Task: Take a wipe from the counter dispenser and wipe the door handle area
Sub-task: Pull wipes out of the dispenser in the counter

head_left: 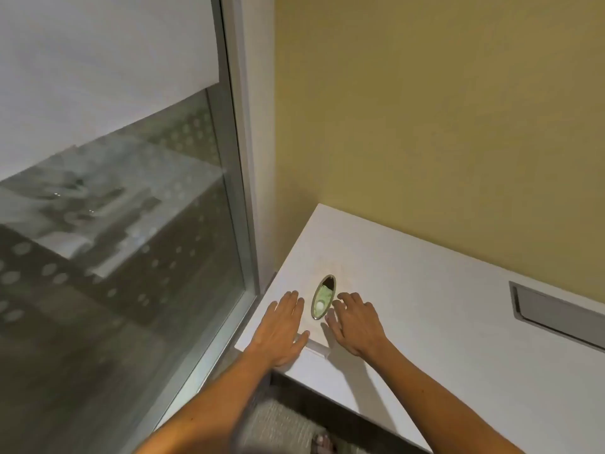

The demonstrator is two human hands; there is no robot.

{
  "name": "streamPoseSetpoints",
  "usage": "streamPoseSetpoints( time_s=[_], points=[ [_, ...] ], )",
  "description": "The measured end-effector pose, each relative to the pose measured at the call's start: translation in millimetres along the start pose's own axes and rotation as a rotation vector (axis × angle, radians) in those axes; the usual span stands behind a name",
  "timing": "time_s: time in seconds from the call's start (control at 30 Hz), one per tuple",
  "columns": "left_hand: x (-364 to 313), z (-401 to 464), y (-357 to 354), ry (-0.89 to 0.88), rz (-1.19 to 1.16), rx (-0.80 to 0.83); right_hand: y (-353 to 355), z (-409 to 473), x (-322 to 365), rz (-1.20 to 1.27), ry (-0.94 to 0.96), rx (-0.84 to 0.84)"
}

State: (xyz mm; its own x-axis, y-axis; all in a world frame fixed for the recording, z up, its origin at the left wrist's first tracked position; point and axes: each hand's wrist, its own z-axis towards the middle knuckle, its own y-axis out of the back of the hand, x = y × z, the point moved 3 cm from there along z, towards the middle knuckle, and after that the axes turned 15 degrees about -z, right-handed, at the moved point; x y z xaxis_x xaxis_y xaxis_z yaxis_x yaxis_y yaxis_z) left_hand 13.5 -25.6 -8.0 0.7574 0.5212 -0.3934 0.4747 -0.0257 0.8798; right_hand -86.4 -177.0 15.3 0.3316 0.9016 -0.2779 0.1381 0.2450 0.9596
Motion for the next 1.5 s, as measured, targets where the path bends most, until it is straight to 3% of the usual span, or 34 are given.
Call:
streamPoseSetpoints(
  time_s=[0.4,0.57,0.77,1.0,1.23,1.5],
  points=[
    [13,67,-35,0.048,-0.05,-0.026,-25,71,-3,0.066,0.116,0.105],
    [6,77,-45,-0.087,-0.176,-0.151,-23,93,-5,0.123,0.069,0.232],
    [8,89,-48,0.049,-0.201,-0.115,-27,109,2,0.085,0.143,0.408],
    [7,87,-50,0.002,-0.22,-0.151,-55,112,10,0.224,0.075,0.169],
    [7,84,-52,0.008,-0.202,-0.167,-35,103,13,0.092,0.065,0.307],
    [3,84,-45,0.011,-0.203,-0.169,-43,90,-5,0.361,0.049,0.234]
  ],
)
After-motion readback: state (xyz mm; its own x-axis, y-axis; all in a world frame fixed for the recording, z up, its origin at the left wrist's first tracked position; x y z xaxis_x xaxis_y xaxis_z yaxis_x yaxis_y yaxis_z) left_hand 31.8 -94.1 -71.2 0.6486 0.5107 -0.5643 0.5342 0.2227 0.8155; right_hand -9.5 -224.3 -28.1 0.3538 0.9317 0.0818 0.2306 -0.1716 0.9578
